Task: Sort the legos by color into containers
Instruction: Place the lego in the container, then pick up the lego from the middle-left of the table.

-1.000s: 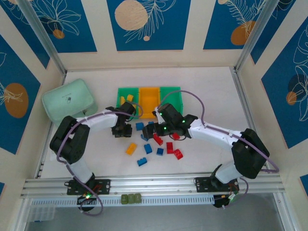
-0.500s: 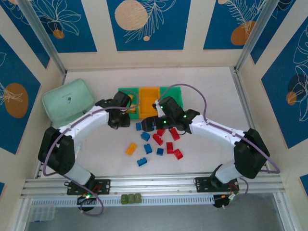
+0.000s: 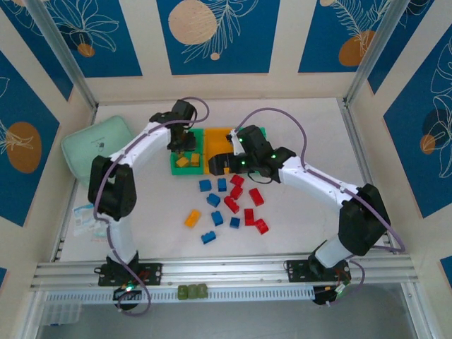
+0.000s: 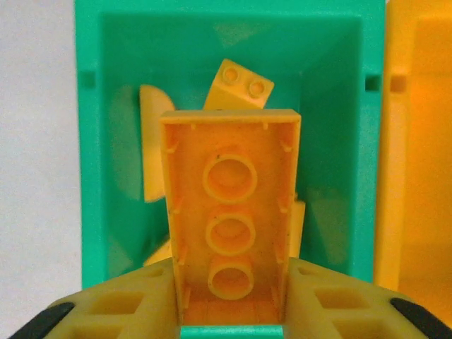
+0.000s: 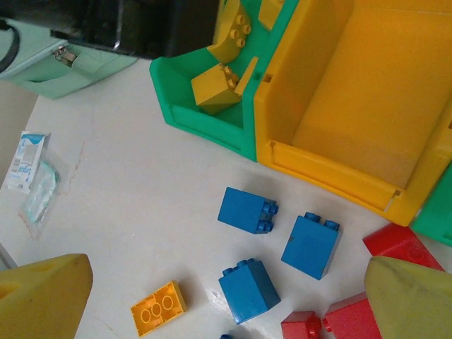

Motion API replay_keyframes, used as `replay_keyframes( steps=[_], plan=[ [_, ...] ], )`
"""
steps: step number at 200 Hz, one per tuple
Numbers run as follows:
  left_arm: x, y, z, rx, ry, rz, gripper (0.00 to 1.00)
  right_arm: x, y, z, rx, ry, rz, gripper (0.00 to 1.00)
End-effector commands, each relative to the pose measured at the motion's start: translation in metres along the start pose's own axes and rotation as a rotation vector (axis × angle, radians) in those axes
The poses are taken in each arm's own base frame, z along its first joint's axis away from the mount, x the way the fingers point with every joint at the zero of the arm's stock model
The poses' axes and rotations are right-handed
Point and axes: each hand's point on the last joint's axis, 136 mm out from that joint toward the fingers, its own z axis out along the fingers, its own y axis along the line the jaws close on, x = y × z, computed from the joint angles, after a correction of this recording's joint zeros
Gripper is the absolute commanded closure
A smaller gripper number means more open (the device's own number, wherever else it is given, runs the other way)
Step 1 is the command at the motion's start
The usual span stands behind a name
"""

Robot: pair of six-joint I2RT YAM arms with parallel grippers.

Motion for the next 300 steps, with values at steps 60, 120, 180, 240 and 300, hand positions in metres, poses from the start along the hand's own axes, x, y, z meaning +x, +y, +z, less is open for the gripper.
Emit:
replay_keyframes(
  steps=[60,120,180,240,300],
  plan=[
    [0.000,0.020,-0.034,-0.056,-0.003,-0.044,0.49,0.007,0.001,-0.009,-0.006,0.009,-0.035,0.01],
    [0.074,0.031,-0.079,0.001,-0.014,-0.101,0.48,0.037,0.002,-0.027,-0.035,0.060,-0.016,0.01],
    [0.167,0.020,-0.098,0.051,0.030,-0.071,0.42,0.078,-0.003,-0.027,-0.062,0.165,0.040,0.01],
    [0.237,0.012,-0.088,0.114,0.118,-0.009,0.36,0.121,-0.013,-0.013,-0.035,0.279,0.125,0.01],
    [0.265,-0.003,-0.057,0.126,0.134,0.097,0.28,0.145,-0.020,-0.006,-0.006,0.327,0.154,0.01]
  ],
)
